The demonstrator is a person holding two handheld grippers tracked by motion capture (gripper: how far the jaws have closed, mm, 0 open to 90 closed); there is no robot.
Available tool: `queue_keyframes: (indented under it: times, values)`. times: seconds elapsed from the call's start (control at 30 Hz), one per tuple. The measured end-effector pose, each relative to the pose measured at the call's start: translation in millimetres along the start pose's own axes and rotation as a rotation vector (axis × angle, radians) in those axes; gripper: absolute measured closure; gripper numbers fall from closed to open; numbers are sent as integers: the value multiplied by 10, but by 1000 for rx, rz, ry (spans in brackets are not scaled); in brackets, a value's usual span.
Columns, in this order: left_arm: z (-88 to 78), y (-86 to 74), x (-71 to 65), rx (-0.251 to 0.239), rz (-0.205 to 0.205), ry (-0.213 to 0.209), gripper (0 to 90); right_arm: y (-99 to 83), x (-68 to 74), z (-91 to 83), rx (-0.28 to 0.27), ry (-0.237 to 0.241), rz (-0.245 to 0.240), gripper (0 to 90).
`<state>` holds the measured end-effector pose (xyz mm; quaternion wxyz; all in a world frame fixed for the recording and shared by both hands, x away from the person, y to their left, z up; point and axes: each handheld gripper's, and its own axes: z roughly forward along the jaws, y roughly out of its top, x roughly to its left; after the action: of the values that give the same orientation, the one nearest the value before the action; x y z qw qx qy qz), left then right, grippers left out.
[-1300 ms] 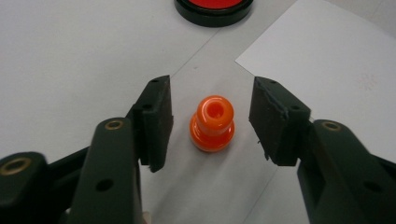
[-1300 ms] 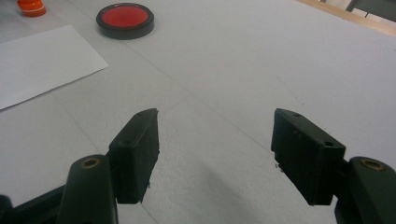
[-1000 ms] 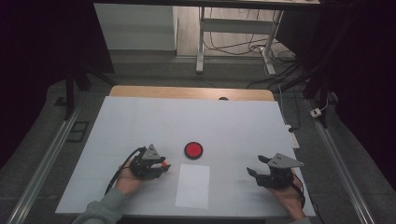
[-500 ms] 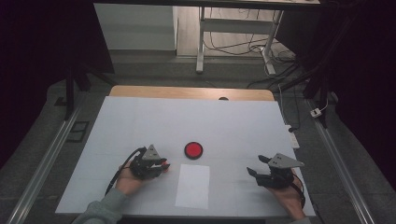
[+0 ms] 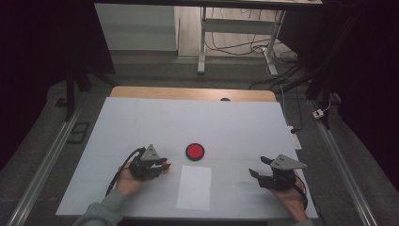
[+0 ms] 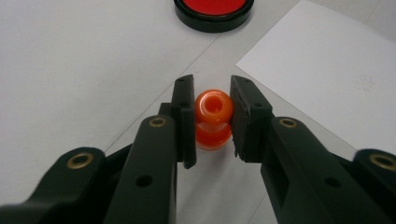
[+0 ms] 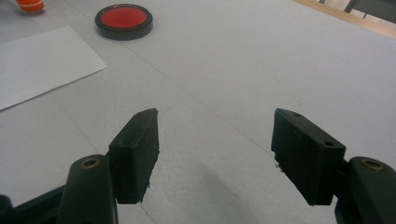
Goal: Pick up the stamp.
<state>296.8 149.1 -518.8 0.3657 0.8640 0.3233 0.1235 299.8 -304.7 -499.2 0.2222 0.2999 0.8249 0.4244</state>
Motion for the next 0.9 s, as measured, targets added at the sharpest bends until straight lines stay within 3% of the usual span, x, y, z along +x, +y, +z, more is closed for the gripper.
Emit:
queue_keyframes:
  times: [0.9]
  values:
    - [-233,27,97,-148,-89,-37,724,12,1,-8,-7,-5,-1,317]
